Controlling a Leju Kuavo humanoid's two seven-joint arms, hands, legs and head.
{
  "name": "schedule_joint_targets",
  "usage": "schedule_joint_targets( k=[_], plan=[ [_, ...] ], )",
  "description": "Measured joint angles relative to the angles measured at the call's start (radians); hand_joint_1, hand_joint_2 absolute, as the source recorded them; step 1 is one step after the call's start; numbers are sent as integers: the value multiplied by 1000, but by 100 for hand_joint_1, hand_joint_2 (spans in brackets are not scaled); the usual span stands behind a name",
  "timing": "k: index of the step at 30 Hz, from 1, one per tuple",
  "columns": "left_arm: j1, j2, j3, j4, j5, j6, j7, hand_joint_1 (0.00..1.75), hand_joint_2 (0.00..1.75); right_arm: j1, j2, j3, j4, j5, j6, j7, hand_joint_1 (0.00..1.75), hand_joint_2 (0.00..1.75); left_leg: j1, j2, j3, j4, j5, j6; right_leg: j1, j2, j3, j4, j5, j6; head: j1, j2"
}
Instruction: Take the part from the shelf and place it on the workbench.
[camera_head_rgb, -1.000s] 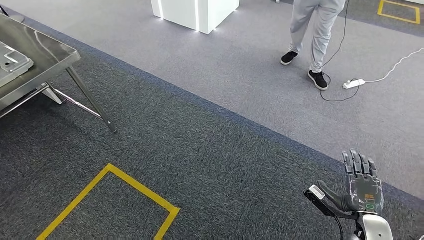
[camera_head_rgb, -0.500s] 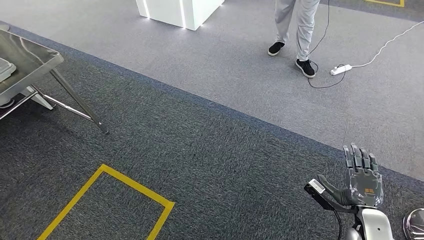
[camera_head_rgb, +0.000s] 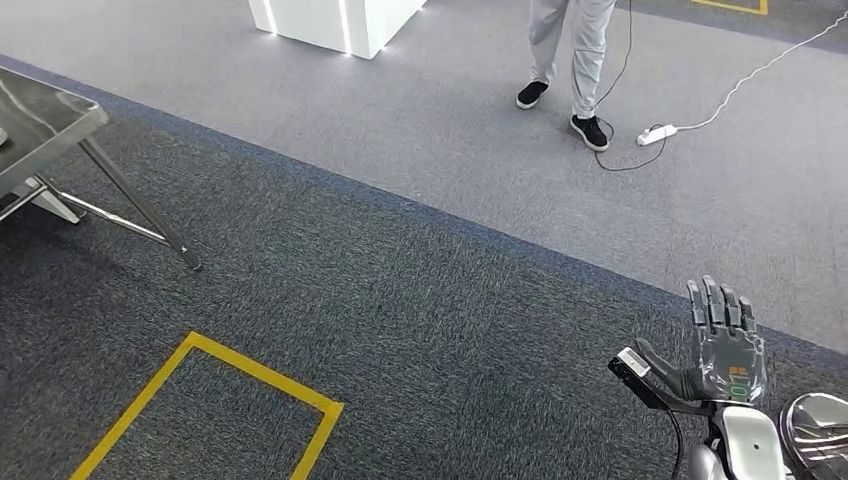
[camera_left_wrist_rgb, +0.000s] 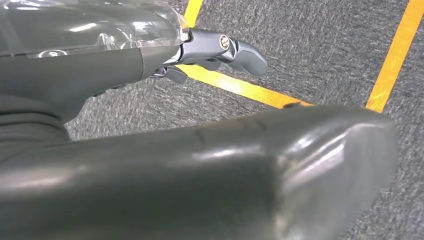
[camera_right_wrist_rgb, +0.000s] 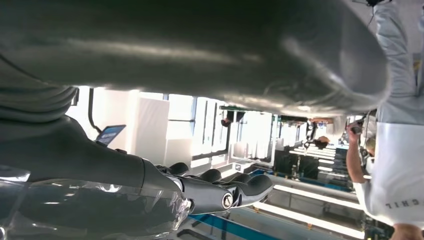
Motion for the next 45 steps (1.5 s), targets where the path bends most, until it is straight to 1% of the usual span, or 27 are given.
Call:
schedule_joint_targets(
  k=[1, 2, 4, 5, 7, 10, 12, 14, 15, 16, 17, 18, 20, 22, 24, 26, 28, 30, 31, 32, 33, 35, 37, 40, 42, 43, 45],
  plan=[
    [0, 0, 0, 0, 0, 0, 2, 0, 0, -3, 1, 5, 5, 5, 0, 4, 0, 0, -1, 3, -2, 2, 0, 0, -1, -1, -10, 21, 3, 2, 0, 0],
    [-1, 0, -1, 0, 0, 0, 3, 0, 0, -6, 2, 9, 10, 11, 0, 7, 0, 0, -1, 6, -3, 6, -1, -1, -2, -4, 2, -1, 26, 3, 0, 0],
    [-2, -1, -1, 0, 1, 0, 3, 0, 0, -19, 4, 18, 17, 23, 0, 13, 0, 0, 0, 11, -5, 17, -7, -7, -5, -19, 67, -130, 94, 3, 0, 0],
    [-3, -2, -1, 0, 2, 0, 3, 0, 0, -27, 5, 23, 21, 28, 0, 16, 0, 0, -2, 13, -8, 25, -10, -12, -4, -29, 95, -192, 117, 1, 0, 0],
    [-5, -2, -1, 0, 3, 0, 1, 0, 0, -42, 9, 33, 28, 39, 0, 21, 0, 0, -6, 17, -16, 35, -14, -22, 1, -38, 114, -245, 126, -7, 0, 0],
    [-6, -4, -1, 0, 3, 2, 1, 0, 0, -61, 16, 49, 39, 53, 0, 27, 0, 0, -6, 20, -25, 44, -22, -37, 2, -28, 108, -250, 133, -24, -1, 0],
    [-6, -5, -2, 0, 2, 3, 2, 0, 0, -78, 21, 57, 46, 58, 0, 29, 0, 0, -2, 8, -51, 108, -65, -47, 0, -23, 106, -254, 138, -36, -1, 0],
    [-6, -6, -2, 0, 3, 5, 5, 0, 0, -89, 27, 65, 52, 61, 0, 29, 0, 0, 1, -1, -110, 242, -132, -53, 1, -17, 103, -253, 140, -41, -1, 0],
    [-5, -6, -2, 0, 4, 6, 8, 0, 0, -91, 29, 68, 56, 61, 0, 29, 0, 0, 2, -3, -138, 303, -153, -55, 2, -13, 102, -253, 140, -41, -1, 0],
    [-4, -7, -2, 0, 5, 8, 10, 0, 0, -92, 31, 70, 60, 62, 0, 29, 0, 0, 2, -3, -153, 334, -155, -55, 3, -10, 101, -252, 140, -42, -1, 0],
    [-3, -8, -2, 0, 6, 11, 13, 0, 0, -92, 32, 71, 62, 62, 0, 30, 0, 0, 3, -3, -148, 323, -138, -54, 3, -6, 102, -252, 140, -41, -1, 0],
    [-2, -8, -2, 0, 6, 13, 14, 0, 0, -92, 33, 72, 64, 63, 0, 30, 0, 0, 3, -4, -125, 273, -104, -52, 3, -1, 103, -251, 140, -41, -1, 0],
    [-3, -8, -2, 0, 6, 19, 17, 0, 0, -92, 35, 72, 65, 63, 0, 31, 0, 0, 2, -17, -58, 129, -37, -44, 4, 8, 103, -249, 140, -39, -1, 0],
    [-2, -8, -2, 0, 7, 23, 19, 0, 0, -91, 35, 73, 65, 64, 0, 31, 0, 0, 0, -30, -23, 50, -16, -37, 5, 15, 98, -247, 142, -30, -1, 0],
    [-1, -8, -3, 0, 7, 26, 21, 0, 0, -86, 35, 73, 65, 64, 0, 32, 0, 0, -1, -29, -22, 42, -16, -31, 4, 22, 94, -249, 147, -18, -1, 0],
    [-1, -9, -3, 0, 7, 29, 22, 0, 0, -79, 31, 73, 64, 61, -1, 32, 0, 0, 1, -21, -20, 31, -8, -18, 3, 19, 88, -235, 134, -9, 0, 0],
    [-1, -9, -3, 0, 7, 32, 22, 0, 0, -73, 25, 73, 62, 53, -1, 30, 0, 0, 3, -12, -19, 23, -1, -5, 2, 8, 51, -151, 80, -4, 0, 0],
    [1, -10, -3, 0, 7, 35, 22, 0, 0, -62, 18, 72, 62, 45, -1, 27, 0, 0, 0, -6, -23, 23, 1, -1, 2, 2, -10, -20, 19, 0, 0, 0],
    [2, -10, -3, 0, 7, 36, 22, 0, 0, -54, 15, 72, 62, 43, 0, 25, 0, 0, -1, -2, -24, 24, 0, -1, 1, 1, -29, 23, 8, 2, 0, 0],
    [3, -10, -3, 0, 7, 38, 22, 0, 0, -46, 12, 72, 61, 42, 0, 23, 0, 0, -1, 1, -24, 25, 0, -1, 0, -1, -31, 29, 17, 4, 0, 0],
    [3, -10, -4, 0, 6, 39, 22, 0, 0, -39, 8, 70, 58, 42, 0, 22, 0, 0, 0, 4, -25, 28, -1, -2, -2, -4, -13, -5, 43, 5, 0, 0],
    [3, -11, -6, 0, 6, 42, 22, 0, 0, -31, 1, 66, 48, 42, -1, 20, 0, 0, -1, 10, -25, 35, -6, -8, -4, -23, 58, -141, 103, 5, 0, 0],
    [3, -10, -9, 0, 5, 46, 24, 0, 0, -26, -5, 61, 37, 41, -1, 17, 0, 0, -5, 16, -29, 45, -12, -17, -1, -34, 99, -227, 128, -3, 0, 0],
    [4, -11, -15, 0, 6, 52, 32, 0, 0, -16, -10, 55, 22, 37, -1, 7, 0, 0, -7, 22, -32, 49, -16, -32, 2, -24, 98, -239, 131, -18, 0, 0],
    [6, -11, -18, 0, 6, 57, 36, 0, 0, -16, -13, 52, 13, 30, -1, 1, 0, 0, -4, 14, -46, 84, -44, -43, -1, -17, 98, -245, 137, -30, 0, 0],
    [6, -11, -20, 0, 7, 59, 36, 0, 0, -16, -14, 52, 10, 27, -1, -1, 0, 0, -2, 7, -65, 130, -74, -48, -1, -15, 98, -247, 139, -35, 0, 0],
    [8, -11, -21, 0, 7, 62, 37, 0, 0, -16, -16, 52, 6, 24, -1, -4, 0, 0, 1, -2, -123, 266, -139, -54, 1, -8, 96, -247, 140, -39, 0, 0]
  ],
)
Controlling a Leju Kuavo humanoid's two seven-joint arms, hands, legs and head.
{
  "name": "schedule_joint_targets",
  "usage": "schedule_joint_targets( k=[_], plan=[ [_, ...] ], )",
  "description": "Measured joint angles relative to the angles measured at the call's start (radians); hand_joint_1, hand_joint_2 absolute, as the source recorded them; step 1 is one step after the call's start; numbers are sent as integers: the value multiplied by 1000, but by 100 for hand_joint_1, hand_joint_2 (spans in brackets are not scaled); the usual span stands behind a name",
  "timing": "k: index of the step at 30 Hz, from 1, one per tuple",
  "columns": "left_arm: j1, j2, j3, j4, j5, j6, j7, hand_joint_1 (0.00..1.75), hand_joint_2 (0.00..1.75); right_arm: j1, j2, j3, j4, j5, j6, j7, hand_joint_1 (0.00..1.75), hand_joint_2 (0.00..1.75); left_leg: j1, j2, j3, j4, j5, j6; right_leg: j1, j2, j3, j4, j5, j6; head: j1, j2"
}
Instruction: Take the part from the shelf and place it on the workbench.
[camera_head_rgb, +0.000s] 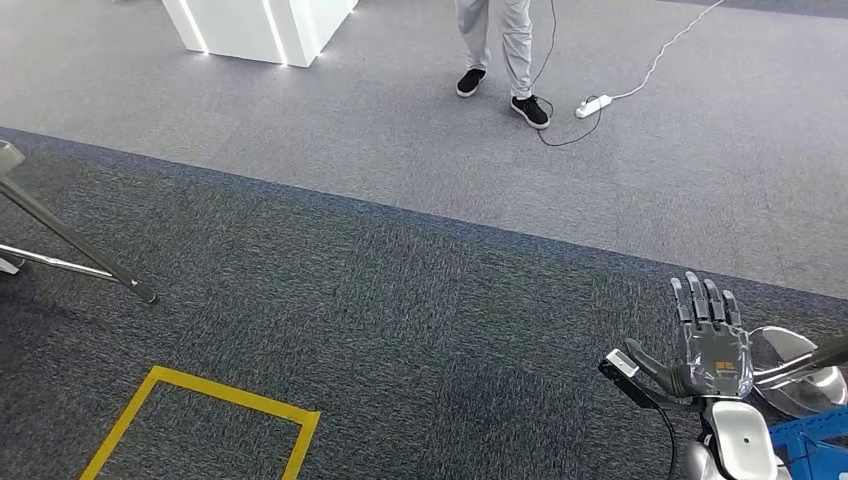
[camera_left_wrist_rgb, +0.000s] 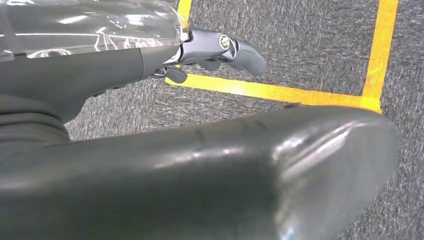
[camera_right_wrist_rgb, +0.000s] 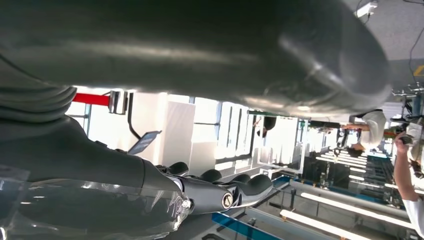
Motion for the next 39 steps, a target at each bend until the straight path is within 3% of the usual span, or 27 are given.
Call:
schedule_joint_targets(
  k=[1, 2, 3, 6, 8, 11, 13, 15, 17, 18, 21, 23, 27, 28, 31, 32, 33, 34, 35, 37, 39],
  plan=[
    [2, 0, -1, 0, 0, 1, 0, 0, 0, 1, 0, 0, 0, 0, 0, -2, 0, 0, 1, -1, -22, 52, -17, -1, 1, 4, -1, 0, 0, 0, 0, 0],
    [3, 0, -1, 0, 0, 1, 0, 0, 0, 1, 0, 0, 0, -1, 0, -4, 0, 0, 2, -1, -30, 72, -14, -1, 2, 9, -1, 1, 0, -1, 0, 0],
    [4, 0, -2, 0, 0, 1, 0, 0, 0, 1, -1, 0, 0, -2, 0, -6, 0, 0, 2, -1, -19, 51, 7, 0, 2, 13, -1, 2, 0, 0, 0, 0],
    [3, 1, -2, 0, 0, 1, 0, 0, 0, -3, -3, 0, 0, -10, 0, -8, 0, 0, 2, -19, 71, -139, 99, 10, 3, 27, -2, 6, 0, 2, 0, 0],
    [2, 3, -2, 0, 0, 1, 0, 0, 0, -6, -6, 0, 0, -17, 0, -9, 0, 0, -1, -33, 101, -208, 114, 18, 3, 34, -9, 7, 4, 12, 0, 0],
    [3, 4, -2, 0, 0, 1, 0, 0, 0, -6, -12, 0, -1, -19, 0, -9, 0, 0, -2, -25, 105, -228, 121, 35, 0, 35, -16, 10, 5, 30, 0, 0],
    [3, 4, -2, 0, 0, 0, 0, 0, 0, -7, -16, 0, -2, -19, 0, -8, 0, 0, 1, -17, 108, -242, 132, 48, 1, 20, -42, 64, -33, 37, 0, 0],
    [4, 4, -2, 0, 0, -1, 0, 0, 0, -7, -18, 1, -2, -19, 0, -6, 0, 0, -2, -9, 107, -243, 134, 53, 0, 9, -98, 186, -96, 40, 0, 0],
    [4, 4, -2, 0, 0, -2, 0, 0, 0, -3, -18, 2, -2, -16, 0, -3, 0, 0, -3, 0, 106, -241, 132, 54, -3, 8, -138, 272, -119, 45, 0, 0],
    [4, 4, -2, 0, 0, -3, 0, 0, 0, -1, -18, 3, -2, -14, 0, -1, 0, 0, -3, 3, 105, -239, 131, 53, -5, 6, -132, 263, -102, 47, 0, 0],
    [3, 4, -2, 0, 0, -6, 0, 0, 0, -5, -17, 4, -2, -12, 0, 3, 0, 0, -4, 12, 104, -225, 121, 43, -8, -18, -41, 86, -18, 49, 0, 0],
    [3, 4, -3, 0, 0, -9, -1, 0, 0, -12, -17, 6, -1, -12, 0, 3, 0, 0, -7, 18, 100, -215, 113, 32, -4, -28, -11, 22, -5, 40, 0, 0],
    [1, 3, -4, 0, -5, -17, -1, 0, 0, -25, -18, 9, 1, -13, 0, 8, 0, 0, -3, 20, 93, -193, 93, 11, -2, -14, -13, 13, -1, 15, -1, 0],
    [0, 3, -5, 0, -7, -19, 0, 0, 0, -28, -18, 10, 1, -15, 0, 10, 0, 0, -1, 14, 77, -157, 69, 6, -3, -11, -12, 11, 1, 9, -1, 0],
    [0, 4, -5, 0, -9, -22, 7, 0, 0, -26, -19, 11, 1, -19, 0, 17, 0, 0, 2, 0, -9, 35, -22, -2, 0, -2, -13, 10, 1, 2, -1, 0],
    [1, 3, -6, 0, -9, -22, 9, 0, 0, -24, -19, 12, 1, -19, 0, 17, 0, 0, 2, 0, -27, 73, -29, -2, 1, 2, -13, 10, 1, 1, -1, 0],
    [1, 3, -6, 0, -9, -21, 11, 0, 0, -23, -19, 13, 2, -19, 0, 18, 0, 0, 3, -1, -27, 72, -16, -1, 1, 7, -12, 10, 1, 1, -1, 0],
    [2, 3, -6, 0, -8, -21, 11, 0, 0, -24, -19, 14, 4, -19, 0, 20, 0, 0, 3, -2, -9, 33, 14, 2, 1, 13, -10, 10, 1, 1, -1, 0],
    [1, 3, -6, 0, -7, -20, 12, 0, 0, -26, -19, 15, 6, -18, 0, 22, 0, 0, 2, -6, 23, -37, 54, 6, 1, 18, -8, 10, 1, 2, -1, 0],
    [-1, 3, -6, 0, -6, -19, 11, 0, 0, -34, -19, 19, 12, -14, 0, 30, 0, 0, 1, -23, 83, -165, 104, 13, 2, 28, -6, 11, 2, 6, -1, 0],
    [-3, 4, -6, 0, -7, -19, 10, 0, 0, -44, -19, 24, 19, -6, 0, 39, 0, 0, -4, -33, 102, -210, 111, 20, 1, 37, -11, 10, 6, 17, 0, 0]
  ],
)
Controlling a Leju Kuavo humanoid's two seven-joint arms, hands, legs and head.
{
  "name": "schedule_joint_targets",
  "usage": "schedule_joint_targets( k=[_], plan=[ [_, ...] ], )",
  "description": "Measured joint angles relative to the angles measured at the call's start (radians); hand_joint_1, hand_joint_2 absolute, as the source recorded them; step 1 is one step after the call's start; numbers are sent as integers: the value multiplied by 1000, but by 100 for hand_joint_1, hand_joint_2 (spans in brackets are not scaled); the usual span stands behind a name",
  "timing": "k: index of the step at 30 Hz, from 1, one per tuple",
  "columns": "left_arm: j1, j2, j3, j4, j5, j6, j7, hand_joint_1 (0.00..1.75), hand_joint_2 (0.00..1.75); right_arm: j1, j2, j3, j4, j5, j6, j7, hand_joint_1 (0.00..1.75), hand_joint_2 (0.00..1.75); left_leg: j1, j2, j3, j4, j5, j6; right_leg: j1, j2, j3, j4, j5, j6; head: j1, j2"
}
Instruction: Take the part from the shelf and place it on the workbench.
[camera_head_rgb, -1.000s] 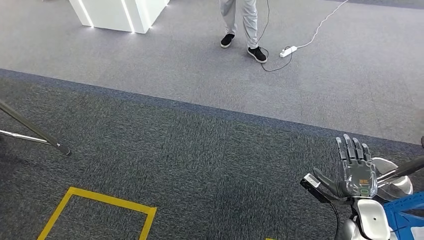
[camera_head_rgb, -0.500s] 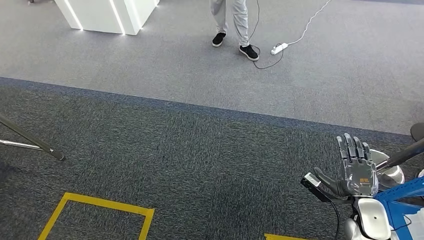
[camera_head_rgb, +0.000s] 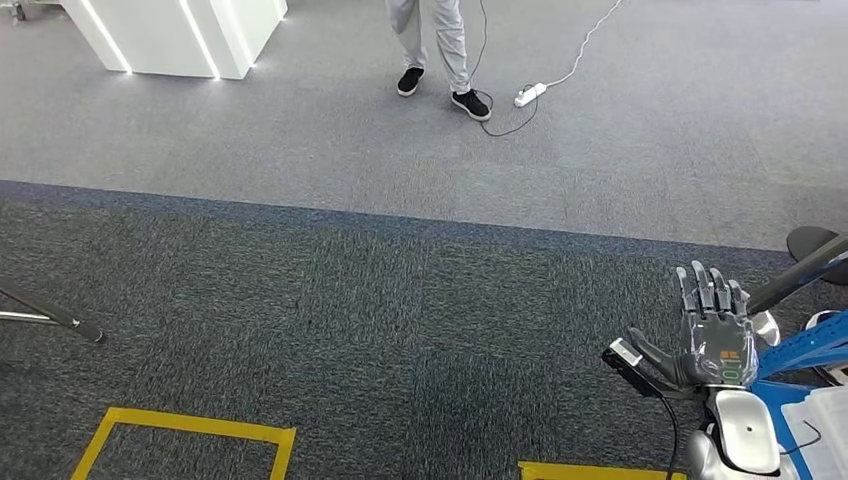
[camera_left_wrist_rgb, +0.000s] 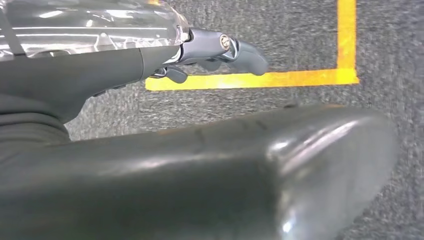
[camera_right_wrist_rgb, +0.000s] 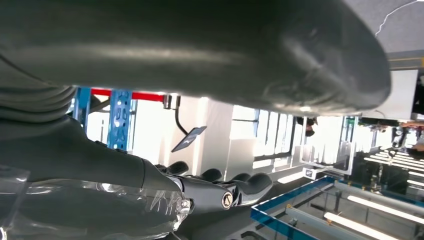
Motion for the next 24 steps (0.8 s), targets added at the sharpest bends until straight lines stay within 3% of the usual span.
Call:
schedule_joint_targets(
  k=[2, 4, 7, 8, 9, 10, 12, 14, 17, 19, 20, 22, 23, 24],
  plan=[
    [-3, 0, 0, 0, 0, 0, 0, 0, 0, -7, 0, 4, 7, 6, 0, 7, 0, 0, 0, 6, 0, -10, 9, 12, -3, 4, -3, -2, 4, 13, 0, 0],
    [-7, 0, 0, 0, 0, 0, 0, 0, 0, -17, -1, 8, 16, 10, 0, 12, 0, 0, 2, 14, 3, -26, 21, 27, -2, -9, -17, 26, -18, 20, 0, 0],
    [-9, 0, 0, 0, 0, 0, 7, 0, 0, -36, -1, 17, 35, 23, 0, 25, 0, 0, 0, 27, 0, -32, 27, 37, -1, -28, -100, 204, -110, 24, 0, 0],
    [-9, 0, 0, 0, 0, 1, 10, 0, 0, -39, 1, 21, 42, 30, 0, 31, 0, 0, -1, 30, -1, -32, 27, 37, -2, -29, -124, 258, -127, 26, 0, 0],
    [-9, 0, 0, 0, 0, 2, 13, 0, 0, -41, 3, 25, 50, 39, 0, 38, 0, 0, -1, 34, -1, -31, 27, 37, -4, -30, -132, 278, -125, 28, 0, 0],
    [-9, 0, 0, 0, 1, 3, 15, 0, 0, -45, 6, 29, 56, 49, 0, 44, 0, 0, -1, 37, -1, -29, 27, 36, -5, -32, -120, 255, -104, 29, 0, 0],
    [-10, -1, 0, 0, 3, 7, 17, 0, 0, -59, 14, 36, 69, 66, 0, 58, 0, 0, -2, 43, -1, -23, 22, 30, -8, -49, -50, 121, -40, 29, 0, 0],
    [-11, -2, 0, 0, 5, 10, 17, 0, 0, -74, 20, 42, 78, 77, 0, 70, 0, 0, -6, 48, -4, -13, 17, 21, -5, -63, 0, 16, -7, 22, 0, 0],
    [-11, -4, 0, 0, 6, 13, 17, 0, 0, -78, 26, 48, 86, 83, 0, 79, 0, 0, -8, 54, -7, -11, 15, 7, 0, -58, 3, -2, -4, 7, 0, 0],
    [-11, -5, 0, 0, 5, 13, 17, 0, 0, -77, 27, 49, 88, 83, 0, 80, 0, 0, -5, 48, -18, 17, -9, -5, -2, -53, 3, -7, 1, -5, 0, 0],
    [-11, -6, 0, 0, 5, 13, 17, 0, 0, -77, 28, 49, 88, 82, 0, 80, 0, 0, -3, 42, -36, 60, -36, -10, -3, -50, 4, -10, 3, -10, 0, 0],
    [-10, -6, 0, 0, 4, 13, 17, 0, 0, -75, 29, 49, 88, 79, 0, 79, 0, 0, -1, 33, -97, 198, -103, -14, -1, -44, 2, -10, 4, -15, 0, 0],
    [-8, -7, -1, 0, 4, 13, 17, 0, 0, -71, 29, 49, 89, 74, 0, 77, 0, 0, 0, 32, -125, 258, -124, -15, 0, -40, 1, -10, 4, -16, 0, 0],
    [-7, -7, -1, 0, 3, 13, 17, 0, 0, -68, 28, 49, 89, 68, 0, 74, 0, 0, 1, 32, -139, 287, -125, -15, 1, -35, 1, -9, 5, -16, 0, 0]
  ],
)
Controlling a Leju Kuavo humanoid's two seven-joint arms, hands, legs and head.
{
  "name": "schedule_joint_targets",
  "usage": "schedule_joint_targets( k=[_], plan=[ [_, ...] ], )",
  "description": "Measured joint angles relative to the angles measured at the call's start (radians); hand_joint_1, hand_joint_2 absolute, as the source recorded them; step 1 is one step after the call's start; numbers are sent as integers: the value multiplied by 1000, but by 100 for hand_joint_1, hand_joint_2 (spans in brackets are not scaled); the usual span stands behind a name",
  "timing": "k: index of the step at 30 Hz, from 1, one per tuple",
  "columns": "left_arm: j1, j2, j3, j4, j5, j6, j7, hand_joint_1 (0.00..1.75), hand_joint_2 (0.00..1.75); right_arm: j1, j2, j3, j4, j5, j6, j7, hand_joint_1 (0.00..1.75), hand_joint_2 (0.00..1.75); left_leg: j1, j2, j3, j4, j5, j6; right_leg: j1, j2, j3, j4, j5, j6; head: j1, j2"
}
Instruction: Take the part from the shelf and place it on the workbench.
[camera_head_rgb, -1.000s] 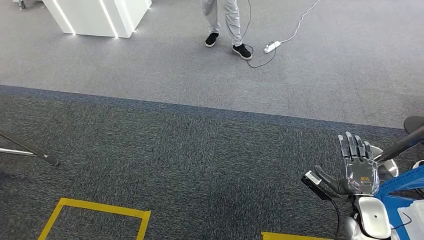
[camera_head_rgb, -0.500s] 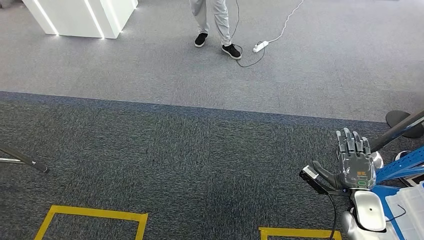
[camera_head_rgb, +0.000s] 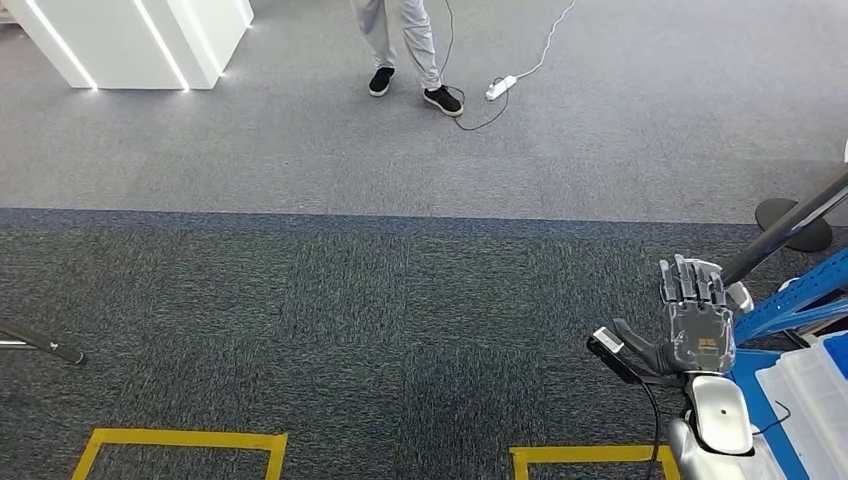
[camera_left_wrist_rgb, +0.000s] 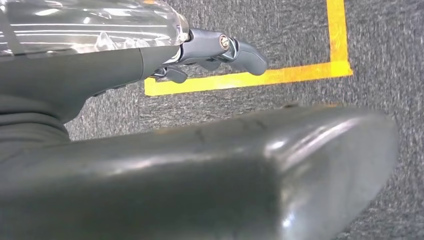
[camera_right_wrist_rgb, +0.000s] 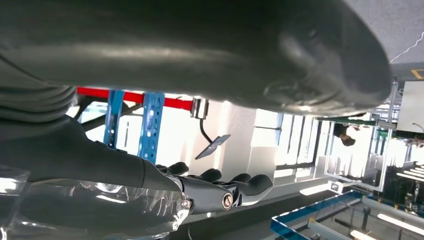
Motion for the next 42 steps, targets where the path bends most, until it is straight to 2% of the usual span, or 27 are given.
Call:
schedule_joint_targets(
  k=[1, 3, 5, 7, 9, 10, 11, 14, 15, 16, 17, 18, 20, 21, 24, 25, 27, 29, 30, 31, 32, 34, 35, 36, 38, 40, 42],
  plan=[
    [1, -1, -1, 0, -2, -1, 0, 0, 0, 4, -1, 0, 0, -8, 0, -3, 0, 0, 1, 0, 6, -13, 18, 1, 0, 5, 0, 1, 0, 0, 0, 0],
    [1, -1, -2, 0, -5, -2, -1, 0, 0, 10, -6, 0, 0, -23, 0, -11, 0, 0, 2, -8, 65, -140, 90, 8, 0, 15, 2, 3, 0, 1, 0, 0],
    [0, -1, -5, 0, -6, -3, -2, 0, 0, 16, -14, 0, 0, -35, 0, -15, 0, 0, 1, -27, 120, -261, 133, 14, 2, 25, -2, 5, 1, 7, 0, 0],
    [0, -1, -8, 0, -6, -3, -1, 0, 0, 28, -20, 0, 0, -42, 0, -17, 0, 0, -2, -35, 132, -293, 136, 20, 1, 33, -7, 4, 6, 19, 0, 0],
    [0, -1, -12, 0, -7, -3, -1, 0, 0, 40, -26, 0, 0, -44, 0, -18, 0, 0, -1, -28, 134, -302, 145, 32, -1, 34, -9, 4, 5, 30, 0, 0],
    [-1, -1, -13, 0, -7, -4, -2, 0, 0, 44, -29, 0, -1, -45, 0, -18, 0, 0, 1, -24, 135, -309, 150, 39, -1, 29, -15, 18, -7, 34, 0, 0],
    [-2, -2, -14, 0, -7, -4, -2, 0, 0, 45, -32, 0, -1, -45, 0, -18, 0, 0, 3, -18, 136, -316, 155, 45, 0, 22, -31, 52, -30, 36, 0, 0],
    [-2, -2, -16, 0, -8, -8, -5, 0, 0, 49, -35, 0, 0, -45, 0, -16, 0, 0, 0, -4, 134, -318, 158, 51, -2, 8, -117, 241, -123, 41, 0, 0],
    [-2, -1, -17, 0, -8, -10, -6, 0, 0, 52, -36, 0, 0, -45, 0, -14, 0, 0, -1, 0, 133, -317, 158, 51, -3, 7, -133, 278, -130, 43, 0, 0],
    [-2, -1, -17, 0, -9, -11, -6, 0, 0, 56, -37, 0, 0, -45, 0, -13, 0, 0, -1, 3, 133, -316, 158, 51, -4, 5, -130, 276, -119, 45, 0, 0],
    [-2, -1, -18, 0, -10, -12, -6, 0, 0, 59, -39, 0, -1, -45, 1, -12, 0, 0, -1, 7, 133, -314, 157, 49, -6, 1, -105, 231, -90, 46, 0, 0],
    [-3, -1, -19, 0, -10, -12, -5, 0, 0, 60, -41, 0, -1, -45, 1, -11, 0, 0, -1, 9, 133, -311, 154, 47, -8, -6, -67, 159, -55, 46, 0, 0],
    [-4, -1, -20, 0, -10, -13, -3, 0, 0, 57, -44, 0, -2, -45, 4, -9, 0, 0, -4, 14, 131, -302, 148, 38, -5, -20, -4, 38, -15, 42, 0, 0],
    [-5, -1, -21, 0, -10, -13, -3, 0, 0, 56, -44, 1, -2, -45, 6, -9, 0, 0, -6, 16, 130, -299, 146, 33, -3, -23, 8, 12, -11, 38, 0, 0],
    [-6, -2, -21, 0, -8, -13, -2, 0, 0, 49, -44, 2, -2, -42, 11, -10, 0, 0, -5, 21, 130, -296, 142, 17, -1, -13, 7, 3, -8, 21, 0, 0],
    [-6, -2, -21, 0, -7, -13, -2, 0, 0, 46, -44, 2, -2, -42, 12, -10, 0, 0, -3, 17, 125, -284, 131, 11, -1, -10, 8, 0, -6, 14, 0, 0],
    [-6, -2, -21, 0, -7, -13, -3, 0, 0, 38, -43, 3, -2, -41, 13, -10, 0, 0, 0, 6, 91, -202, 79, 2, -2, -7, 9, -3, -3, 4, 0, 0],
    [-5, -2, -21, 0, -6, -13, -3, 0, 0, 35, -43, 3, -1, -41, 15, -10, 0, 0, 1, 1, 28, -61, 15, 0, 1, -2, 8, -3, -3, 0, 0, 0],
    [-4, -2, -21, 0, -6, -13, -3, 0, 0, 35, -43, 4, 0, -41, 15, -10, 0, 0, 2, 0, 5, -12, 1, 0, 2, 2, 8, -2, -3, 0, 0, 0],
    [-3, -2, -21, 0, -6, -13, -3, 0, 0, 36, -43, 4, 0, -41, 16, -10, 0, 0, 2, 0, -1, -1, 8, 1, 3, 6, 8, -2, -3, 0, 0, 0],
    [-3, -2, -21, 0, -6, -12, -2, 0, 0, 36, -43, 5, 1, -41, 16, -10, 0, 0, 2, -1, 14, -33, 34, 4, 4, 11, 9, -1, -3, 0, 0, 0],
    [-3, -2, -21, 0, -5, -12, -2, 0, 0, 36, -43, 5, 1, -41, 16, -10, 0, 0, 1, -15, 81, -177, 105, 14, 4, 20, 11, -1, -3, 1, 0, 0],
    [-4, -2, -21, 0, -4, -11, -2, 0, 0, 36, -43, 6, 1, -41, 16, -10, 0, 0, 0, -23, 111, -241, 129, 18, 5, 25, 10, 0, -2, 3, 0, 0],
    [-3, -2, -21, 0, -3, -11, -2, 0, 0, 36, -42, 6, 1, -41, 16, -10, 0, 0, -1, -30, 129, -281, 140, 21, 5, 29, 8, 0, -1, 6, 0, 0],
    [-3, -2, -21, 0, -1, -11, -2, 0, 0, 39, -41, 7, 1, -41, 17, -10, 0, 0, -5, -31, 135, -300, 142, 25, 3, 36, 4, -2, 3, 17, 0, 0],
    [-4, -2, -21, 0, 0, -11, -3, 0, 0, 42, -41, 9, 0, -41, 18, -10, 0, 0, -2, -23, 138, -312, 152, 36, 2, 34, 0, 3, -2, 28, 0, 0],
    [-4, -2, -21, 0, 0, -10, -6, 0, 0, 42, -41, 12, 0, -41, 19, -8, 0, 0, 1, -14, 140, -326, 162, 47, 2, 20, -30, 67, -46, 34, 0, 0]
  ],
)
